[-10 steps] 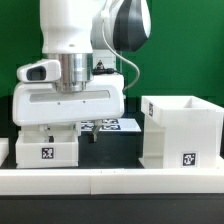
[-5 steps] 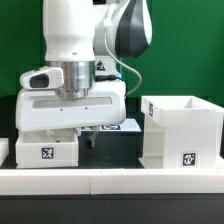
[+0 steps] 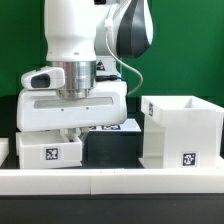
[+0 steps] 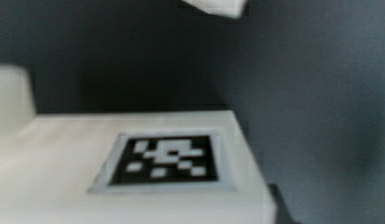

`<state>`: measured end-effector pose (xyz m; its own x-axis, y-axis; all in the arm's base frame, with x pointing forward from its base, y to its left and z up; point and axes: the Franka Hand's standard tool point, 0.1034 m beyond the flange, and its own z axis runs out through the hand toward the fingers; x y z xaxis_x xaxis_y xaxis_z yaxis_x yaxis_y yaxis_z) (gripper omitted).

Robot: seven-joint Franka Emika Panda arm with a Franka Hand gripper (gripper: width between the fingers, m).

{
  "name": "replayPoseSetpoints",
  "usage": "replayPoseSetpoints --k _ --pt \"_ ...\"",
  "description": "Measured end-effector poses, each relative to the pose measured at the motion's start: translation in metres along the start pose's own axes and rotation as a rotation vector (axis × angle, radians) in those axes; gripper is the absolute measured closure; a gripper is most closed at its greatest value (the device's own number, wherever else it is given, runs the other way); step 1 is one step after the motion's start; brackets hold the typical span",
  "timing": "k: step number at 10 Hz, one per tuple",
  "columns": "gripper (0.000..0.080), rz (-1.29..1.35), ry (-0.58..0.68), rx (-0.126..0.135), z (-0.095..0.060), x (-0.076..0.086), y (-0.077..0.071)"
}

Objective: Assemble drawer

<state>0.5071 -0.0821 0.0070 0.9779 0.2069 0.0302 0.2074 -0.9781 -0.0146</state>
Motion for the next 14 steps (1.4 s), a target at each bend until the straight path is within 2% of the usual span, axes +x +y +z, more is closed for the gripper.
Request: replayPoseSetpoints --k 4,5,7,9,12,14 --pt "0.0758 -0.024 0.001 -0.002 -0.002 0.000 -0.001" --pt "0.0758 -0.067 0.003 -0.005 -0.008 0.003 -0.005" --pt "0.0758 -0.166 -0.015 0.015 -0.016 0.005 -0.013" --pt "0.0758 -0.213 -0.032 0.033 -0.017 0.005 -0.015" --pt "0.0758 -0.246 -0.035 0.034 -0.015 0.004 -0.015" --pt "0.0758 -0.429 -0.045 0.025 -0.015 0.005 -0.016"
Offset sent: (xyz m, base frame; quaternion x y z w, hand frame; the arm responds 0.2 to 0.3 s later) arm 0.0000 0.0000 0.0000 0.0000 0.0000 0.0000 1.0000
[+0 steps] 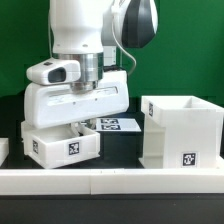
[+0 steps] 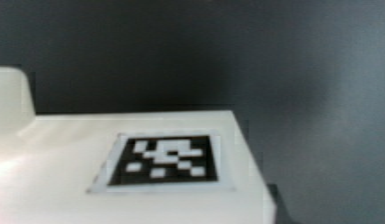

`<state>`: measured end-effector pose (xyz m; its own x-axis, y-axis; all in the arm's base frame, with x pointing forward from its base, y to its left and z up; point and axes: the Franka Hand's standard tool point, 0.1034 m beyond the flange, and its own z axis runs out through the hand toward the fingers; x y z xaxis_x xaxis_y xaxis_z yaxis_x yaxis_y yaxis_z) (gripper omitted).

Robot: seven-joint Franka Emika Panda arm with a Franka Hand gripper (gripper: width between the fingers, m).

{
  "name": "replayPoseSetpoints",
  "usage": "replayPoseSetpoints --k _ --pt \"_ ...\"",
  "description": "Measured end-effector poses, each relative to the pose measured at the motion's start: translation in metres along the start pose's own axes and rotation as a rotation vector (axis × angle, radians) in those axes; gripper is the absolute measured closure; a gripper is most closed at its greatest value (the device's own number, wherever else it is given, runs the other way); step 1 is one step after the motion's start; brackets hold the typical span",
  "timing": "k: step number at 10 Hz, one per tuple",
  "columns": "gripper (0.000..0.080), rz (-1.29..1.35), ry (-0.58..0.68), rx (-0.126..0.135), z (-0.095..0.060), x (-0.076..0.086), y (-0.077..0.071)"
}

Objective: Assemble drawer

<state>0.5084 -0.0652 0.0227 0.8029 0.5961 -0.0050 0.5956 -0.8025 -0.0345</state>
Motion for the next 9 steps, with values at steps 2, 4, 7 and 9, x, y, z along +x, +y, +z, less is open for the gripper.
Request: replayPoseSetpoints --k 2,4,7,9 --pt "0.0758 -0.203 -0.029 0.018 0.0002 0.0035 -0.0011" --pt "0.0758 -0.311 -0.031 0.018 0.0009 0.0019 0.0001" --pt "0.0758 -0.486 -0.041 0.016 0.0011 -0.0008 0.0026" --pt "0.0758 -0.682 -0.063 0.022 0.0005 0.0065 -0.0029"
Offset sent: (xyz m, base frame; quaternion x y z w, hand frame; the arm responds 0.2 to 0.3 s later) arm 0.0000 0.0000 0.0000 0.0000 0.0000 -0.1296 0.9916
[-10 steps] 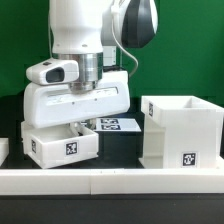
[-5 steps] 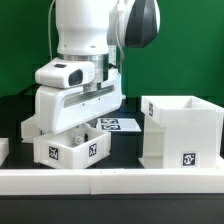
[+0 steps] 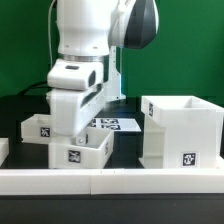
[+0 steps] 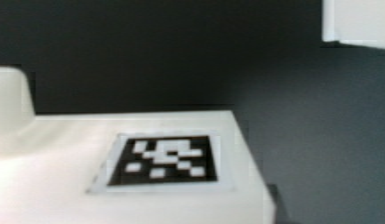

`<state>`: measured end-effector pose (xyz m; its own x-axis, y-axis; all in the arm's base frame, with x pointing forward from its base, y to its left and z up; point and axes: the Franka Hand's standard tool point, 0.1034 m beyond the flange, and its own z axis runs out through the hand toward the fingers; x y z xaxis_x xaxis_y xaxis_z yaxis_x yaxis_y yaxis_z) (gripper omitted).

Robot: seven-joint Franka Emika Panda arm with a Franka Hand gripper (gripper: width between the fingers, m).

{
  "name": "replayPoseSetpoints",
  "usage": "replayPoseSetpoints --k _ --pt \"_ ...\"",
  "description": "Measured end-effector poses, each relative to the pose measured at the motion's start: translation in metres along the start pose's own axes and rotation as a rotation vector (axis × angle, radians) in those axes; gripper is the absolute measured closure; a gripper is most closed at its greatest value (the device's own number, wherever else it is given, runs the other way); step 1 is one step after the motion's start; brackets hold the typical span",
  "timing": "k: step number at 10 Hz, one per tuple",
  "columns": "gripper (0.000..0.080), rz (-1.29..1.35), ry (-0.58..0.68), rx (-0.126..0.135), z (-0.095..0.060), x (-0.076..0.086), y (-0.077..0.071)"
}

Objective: Assemble drawer

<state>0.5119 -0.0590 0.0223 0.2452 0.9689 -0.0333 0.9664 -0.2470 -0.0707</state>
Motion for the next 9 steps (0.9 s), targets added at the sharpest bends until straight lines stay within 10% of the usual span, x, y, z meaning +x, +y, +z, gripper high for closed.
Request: replayPoseSetpoints --k 9 --pt "0.0758 -0.226 -0.006 -0.040 0.002 0.031 0.008"
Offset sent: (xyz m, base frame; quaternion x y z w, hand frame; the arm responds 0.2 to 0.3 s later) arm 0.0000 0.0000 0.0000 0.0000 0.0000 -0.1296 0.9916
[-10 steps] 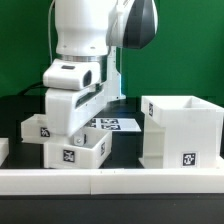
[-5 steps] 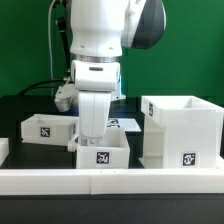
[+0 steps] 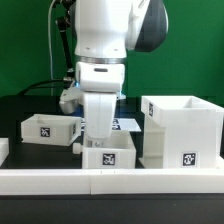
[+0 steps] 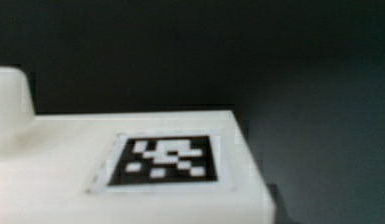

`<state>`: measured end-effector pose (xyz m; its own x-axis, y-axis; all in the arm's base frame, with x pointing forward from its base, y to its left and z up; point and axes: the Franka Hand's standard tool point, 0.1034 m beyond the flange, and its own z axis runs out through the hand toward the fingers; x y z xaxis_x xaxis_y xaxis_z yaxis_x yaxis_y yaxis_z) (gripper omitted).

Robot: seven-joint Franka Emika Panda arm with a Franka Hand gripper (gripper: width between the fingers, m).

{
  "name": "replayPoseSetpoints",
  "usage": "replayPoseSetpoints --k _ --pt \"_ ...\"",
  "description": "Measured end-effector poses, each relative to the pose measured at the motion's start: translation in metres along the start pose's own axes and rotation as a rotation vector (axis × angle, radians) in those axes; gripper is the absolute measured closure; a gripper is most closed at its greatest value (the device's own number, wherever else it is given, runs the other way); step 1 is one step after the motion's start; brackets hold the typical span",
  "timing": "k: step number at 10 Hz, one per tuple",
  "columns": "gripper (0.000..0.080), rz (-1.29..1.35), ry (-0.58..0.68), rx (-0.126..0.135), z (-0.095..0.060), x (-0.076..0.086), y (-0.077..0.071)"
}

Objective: Assemble drawer

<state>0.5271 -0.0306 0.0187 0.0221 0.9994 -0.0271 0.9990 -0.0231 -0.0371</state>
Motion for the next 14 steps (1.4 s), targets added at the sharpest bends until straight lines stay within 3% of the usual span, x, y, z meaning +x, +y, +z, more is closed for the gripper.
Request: replayPoseSetpoints --k 3,7,12,14 --pt "0.0758 -0.007 -0.004 -0.008 -0.002 0.015 0.009" --pt "0.0758 -0.004 -0.004 -0.005 -0.001 0.013 0.009" --pt "0.0758 -0.019 0.000 -0.001 0.002 0.023 0.015" --pt "0.0758 -0.017 0.002 -0.026 0.003 0.022 0.017"
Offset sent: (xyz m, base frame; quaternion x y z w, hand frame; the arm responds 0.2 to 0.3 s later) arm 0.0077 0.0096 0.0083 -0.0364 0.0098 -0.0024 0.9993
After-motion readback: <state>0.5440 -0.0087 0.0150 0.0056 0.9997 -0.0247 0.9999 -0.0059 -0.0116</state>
